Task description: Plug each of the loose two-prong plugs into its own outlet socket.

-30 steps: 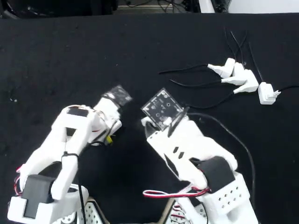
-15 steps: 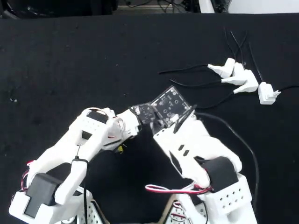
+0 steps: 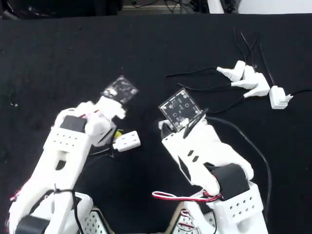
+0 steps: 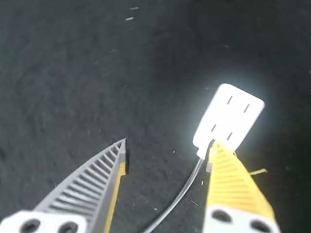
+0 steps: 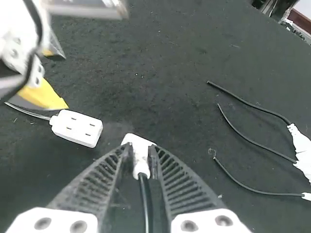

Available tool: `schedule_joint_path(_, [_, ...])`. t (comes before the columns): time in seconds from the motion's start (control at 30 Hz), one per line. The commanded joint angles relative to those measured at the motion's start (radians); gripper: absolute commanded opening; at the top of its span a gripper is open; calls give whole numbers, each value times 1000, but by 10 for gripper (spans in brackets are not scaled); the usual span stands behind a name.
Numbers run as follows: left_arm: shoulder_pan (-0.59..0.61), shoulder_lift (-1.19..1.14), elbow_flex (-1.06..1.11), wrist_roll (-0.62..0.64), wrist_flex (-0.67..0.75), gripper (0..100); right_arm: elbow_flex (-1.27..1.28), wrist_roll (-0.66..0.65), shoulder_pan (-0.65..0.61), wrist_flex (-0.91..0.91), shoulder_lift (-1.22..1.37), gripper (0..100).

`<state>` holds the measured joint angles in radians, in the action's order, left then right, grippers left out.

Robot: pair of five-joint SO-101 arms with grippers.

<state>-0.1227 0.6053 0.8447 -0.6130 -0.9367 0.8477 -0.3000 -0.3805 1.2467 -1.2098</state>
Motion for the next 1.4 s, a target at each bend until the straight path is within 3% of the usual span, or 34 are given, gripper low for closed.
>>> schedule_joint_path(0.0, [96,117,82,147,-5,272,-35,-8,-8,-2,-15,11])
schedule_joint_path(0.1, [191,149,166,252,-5,272,-33,-44,-112,2,13,11])
schedule_joint_path(0.23, [271,153,277,354,-5,272,-41,-239,-221,-5,160,11])
schedule_joint_path(0.43, [349,163,369,434,-5,269,-208,-563,-226,-8,449,11])
schedule_joint_path(0.63, [555,157,377,494,-6,268,-386,-766,-229,-6,716,11])
schedule_joint_path(0.8, [605,155,378,572,-5,268,-463,-971,-239,-6,874,11])
schedule_joint_path(1.07, [671,153,398,572,-6,270,-498,-1020,-351,-6,955,11])
schedule_joint_path(1.37, [671,158,400,572,-6,268,-498,-1135,-354,-11,958,11])
